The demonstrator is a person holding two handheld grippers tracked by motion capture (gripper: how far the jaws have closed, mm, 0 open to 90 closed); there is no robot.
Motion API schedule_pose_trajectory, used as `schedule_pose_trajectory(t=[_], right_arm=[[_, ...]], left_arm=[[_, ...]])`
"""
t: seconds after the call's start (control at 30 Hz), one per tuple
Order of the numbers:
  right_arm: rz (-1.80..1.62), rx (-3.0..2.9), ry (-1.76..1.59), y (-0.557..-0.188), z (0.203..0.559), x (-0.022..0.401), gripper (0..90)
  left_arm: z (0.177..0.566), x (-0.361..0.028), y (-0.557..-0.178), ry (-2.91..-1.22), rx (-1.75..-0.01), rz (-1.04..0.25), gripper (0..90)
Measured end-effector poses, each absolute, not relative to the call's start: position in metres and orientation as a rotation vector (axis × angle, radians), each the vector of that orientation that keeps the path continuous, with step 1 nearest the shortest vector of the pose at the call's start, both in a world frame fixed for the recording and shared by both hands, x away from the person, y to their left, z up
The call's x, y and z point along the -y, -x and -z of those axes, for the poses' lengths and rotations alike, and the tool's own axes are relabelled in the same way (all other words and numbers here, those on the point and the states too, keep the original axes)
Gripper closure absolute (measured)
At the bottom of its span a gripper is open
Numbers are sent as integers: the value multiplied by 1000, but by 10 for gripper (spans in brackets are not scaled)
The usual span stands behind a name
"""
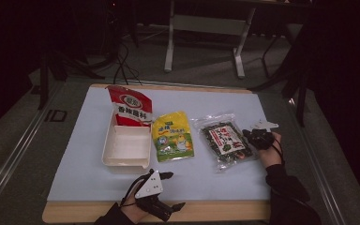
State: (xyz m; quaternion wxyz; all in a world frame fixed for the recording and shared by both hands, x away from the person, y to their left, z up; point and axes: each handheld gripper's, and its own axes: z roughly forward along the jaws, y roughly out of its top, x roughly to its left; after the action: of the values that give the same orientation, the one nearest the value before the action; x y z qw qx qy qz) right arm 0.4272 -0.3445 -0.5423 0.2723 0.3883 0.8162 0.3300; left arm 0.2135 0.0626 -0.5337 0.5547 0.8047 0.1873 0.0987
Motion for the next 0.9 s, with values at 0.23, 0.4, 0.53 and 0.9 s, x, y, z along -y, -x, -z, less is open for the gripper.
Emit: schedule_pose_trajectory(t=[0.23,0.4,0.53,0.9], right_arm=[[-832,-2196,-1085,-425,548,345,900],[-860,-2213,-1093,-416,548,340,900],[-866,-2228,-1089,-403,547,331,900],[-912,-2281,-1018,-376,542,319,900]], left_arm=[[534,-62,-214,-1900,-444,-232,21],[534,-62,-214,-1903,-441,-231,21],[533,-62,-214,-1902,-440,-233,22],[534,-61,-214,-1903,-437,-227,21]])
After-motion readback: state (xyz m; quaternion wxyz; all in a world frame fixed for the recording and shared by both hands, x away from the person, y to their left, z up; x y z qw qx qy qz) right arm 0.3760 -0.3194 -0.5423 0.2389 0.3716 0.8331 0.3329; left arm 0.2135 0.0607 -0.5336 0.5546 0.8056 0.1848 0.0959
